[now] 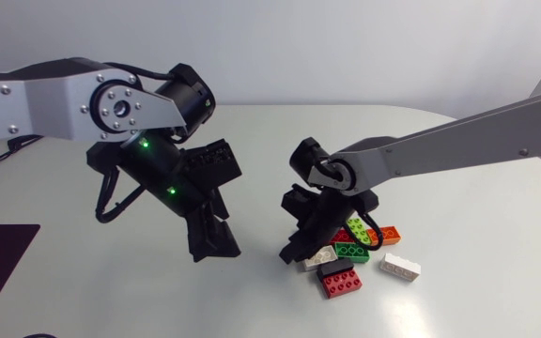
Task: Sort duplo bricks by size, large to the right and small to the left
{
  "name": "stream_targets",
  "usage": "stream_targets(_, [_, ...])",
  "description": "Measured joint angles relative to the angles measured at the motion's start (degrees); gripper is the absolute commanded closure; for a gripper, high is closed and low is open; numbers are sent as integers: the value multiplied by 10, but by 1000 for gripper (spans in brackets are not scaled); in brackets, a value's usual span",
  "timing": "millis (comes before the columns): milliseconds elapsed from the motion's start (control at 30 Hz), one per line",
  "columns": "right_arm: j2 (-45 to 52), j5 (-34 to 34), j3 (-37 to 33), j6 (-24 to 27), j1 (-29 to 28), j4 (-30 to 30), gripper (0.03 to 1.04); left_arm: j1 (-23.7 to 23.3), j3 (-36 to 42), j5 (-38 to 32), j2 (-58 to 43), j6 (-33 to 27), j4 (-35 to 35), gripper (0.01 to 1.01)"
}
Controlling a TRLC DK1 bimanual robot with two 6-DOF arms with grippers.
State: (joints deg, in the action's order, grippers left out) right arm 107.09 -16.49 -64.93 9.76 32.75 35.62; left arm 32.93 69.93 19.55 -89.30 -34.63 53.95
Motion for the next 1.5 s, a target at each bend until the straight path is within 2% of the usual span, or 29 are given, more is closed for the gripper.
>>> stream_targets(267, [-16, 0, 42, 31, -62, 5, 1016, -3, 0, 0, 1, 0, 0, 48])
stream_targets(500, [-46, 0, 45, 49, -102, 21, 1016, -3, 0, 0, 1, 0, -3, 48])
stream_targets(700, [-56, 0, 25, 42, -69, 33, 1016, -3, 0, 0, 1, 0, -4, 48])
stream_targets(900, [-30, -2, -52, 28, -27, 35, 1016, -3, -2, 0, 4, 0, -4, 48])
stream_targets(1133, [52, -2, -105, 24, -30, 35, 1016, -5, -17, 0, 9, 0, -4, 48])
stream_targets(1333, [79, 0, -107, 25, -49, 35, 1016, -9, -20, 0, 9, 0, -9, 48])
stream_targets(1500, [78, 0, -96, 33, -86, 35, 1016, -10, -22, 0, 9, 0, -14, 48])
